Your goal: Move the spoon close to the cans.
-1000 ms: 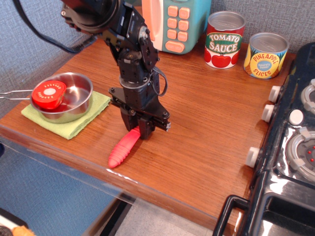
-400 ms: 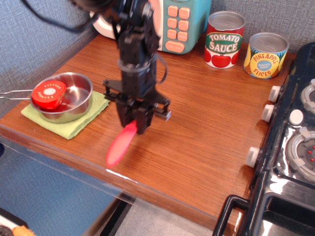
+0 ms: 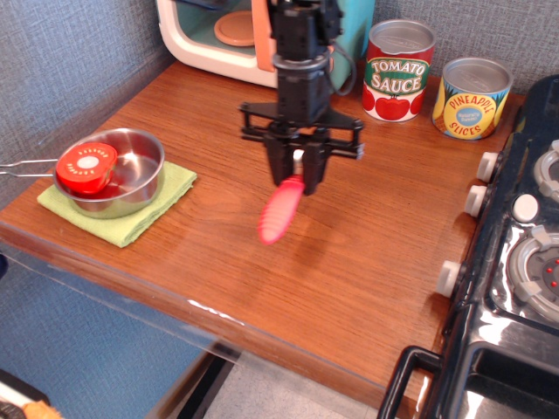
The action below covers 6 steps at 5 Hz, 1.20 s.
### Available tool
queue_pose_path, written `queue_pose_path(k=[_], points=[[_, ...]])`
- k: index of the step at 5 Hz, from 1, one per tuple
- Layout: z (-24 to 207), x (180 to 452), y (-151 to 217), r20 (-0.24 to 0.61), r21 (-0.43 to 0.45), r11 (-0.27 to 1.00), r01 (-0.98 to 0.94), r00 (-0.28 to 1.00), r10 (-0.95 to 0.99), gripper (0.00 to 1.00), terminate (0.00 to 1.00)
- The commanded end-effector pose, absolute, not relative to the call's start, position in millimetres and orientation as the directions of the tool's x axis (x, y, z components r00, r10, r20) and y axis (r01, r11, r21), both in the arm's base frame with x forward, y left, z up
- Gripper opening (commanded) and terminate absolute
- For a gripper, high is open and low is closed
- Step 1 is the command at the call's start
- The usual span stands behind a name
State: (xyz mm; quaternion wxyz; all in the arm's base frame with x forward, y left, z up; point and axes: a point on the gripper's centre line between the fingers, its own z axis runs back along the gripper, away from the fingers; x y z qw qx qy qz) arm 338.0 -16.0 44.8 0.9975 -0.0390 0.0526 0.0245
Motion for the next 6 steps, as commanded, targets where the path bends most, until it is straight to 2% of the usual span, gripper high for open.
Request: queue_pose_path(k=[1,2,3,4,5,6], points=[[40,393,-42,0.071,-0.016,0.983,0.180,0.981,-0.179,0.00,0.00],[35,404,-42,0.157,0.066,0.969,0.237,0.957,-0.245,0.00,0.00],[25,410,-40,0.159,0.070,0.979,0.190,0.967,-0.199,0.00,0.00],[17,410,-37,0.113,0.057,0.982,0.178,0.976,-0.184,0.00,0.00],[24,409,-36,0.105,0.040,0.984,0.172,0.979,-0.175,1.00,0.00],[39,409,-35,0.138,0.028,0.983,0.183,0.973,-0.185,1.00,0.00]])
